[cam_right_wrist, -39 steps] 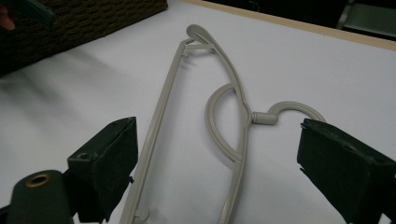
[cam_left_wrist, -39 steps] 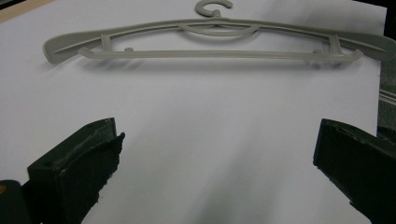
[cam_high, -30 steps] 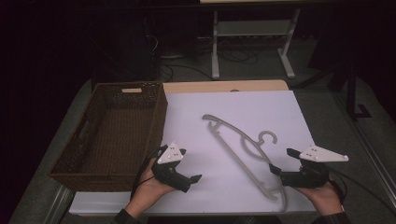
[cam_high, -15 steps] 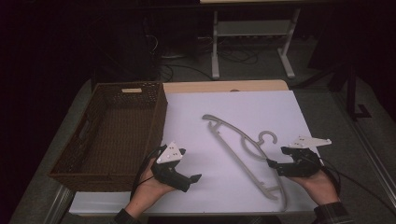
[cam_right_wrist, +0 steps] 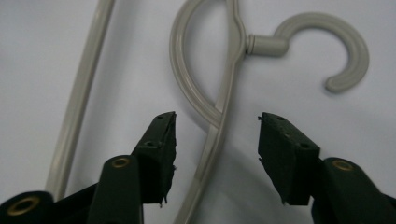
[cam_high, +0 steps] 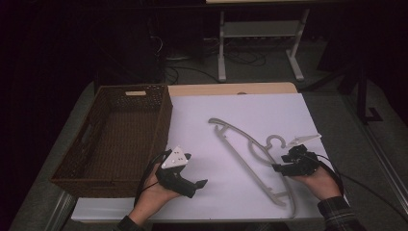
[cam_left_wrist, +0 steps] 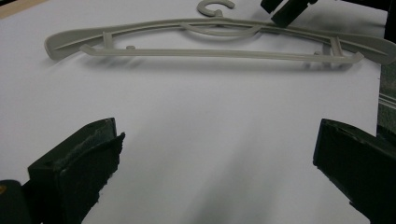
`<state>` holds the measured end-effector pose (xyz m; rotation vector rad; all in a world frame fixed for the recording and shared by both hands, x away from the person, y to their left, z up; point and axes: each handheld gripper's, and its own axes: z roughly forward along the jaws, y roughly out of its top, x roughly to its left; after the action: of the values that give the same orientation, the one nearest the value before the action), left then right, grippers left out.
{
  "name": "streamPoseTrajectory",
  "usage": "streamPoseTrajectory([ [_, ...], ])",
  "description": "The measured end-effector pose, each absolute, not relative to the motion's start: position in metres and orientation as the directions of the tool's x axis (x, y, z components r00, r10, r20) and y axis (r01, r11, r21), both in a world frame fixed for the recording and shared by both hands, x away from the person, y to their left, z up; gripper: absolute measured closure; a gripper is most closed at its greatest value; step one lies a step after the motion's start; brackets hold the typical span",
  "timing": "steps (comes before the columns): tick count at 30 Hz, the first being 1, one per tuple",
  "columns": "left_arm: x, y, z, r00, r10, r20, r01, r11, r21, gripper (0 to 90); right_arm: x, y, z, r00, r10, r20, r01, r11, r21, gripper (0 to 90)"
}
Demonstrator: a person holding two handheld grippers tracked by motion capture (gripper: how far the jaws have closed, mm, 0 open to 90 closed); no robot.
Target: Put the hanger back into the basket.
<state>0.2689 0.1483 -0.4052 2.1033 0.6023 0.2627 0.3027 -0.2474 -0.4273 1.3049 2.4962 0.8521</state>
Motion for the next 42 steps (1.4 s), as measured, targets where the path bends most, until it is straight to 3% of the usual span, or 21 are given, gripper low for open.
streamPoseTrajectory([
  [15, 0.269, 0.148, -0.405, 0.858, 0.513, -0.035, 0.318, -0.476, 0.820, 0.0, 0.303, -0.244, -0.437, -0.581, 0.810, 0.084, 0.725, 0.468, 0.505, 68.1],
  [16, 0.269, 0.148, -0.405, 0.858, 0.513, -0.034, 0.318, -0.477, 0.819, 0.1, 0.302, -0.242, -0.437, -0.586, 0.807, 0.079, 0.723, 0.475, 0.501, 72.4],
  [30, 0.271, 0.147, -0.405, 0.856, 0.515, -0.040, 0.322, -0.472, 0.820, 0.1, 0.312, -0.243, -0.436, -0.573, 0.817, 0.067, 0.727, 0.470, 0.500, 79.7],
  [42, 0.272, 0.146, -0.406, 0.856, 0.514, -0.044, 0.328, -0.477, 0.816, 0.1, 0.343, -0.231, -0.438, -0.663, 0.747, 0.047, 0.650, 0.543, 0.531, 81.1],
])
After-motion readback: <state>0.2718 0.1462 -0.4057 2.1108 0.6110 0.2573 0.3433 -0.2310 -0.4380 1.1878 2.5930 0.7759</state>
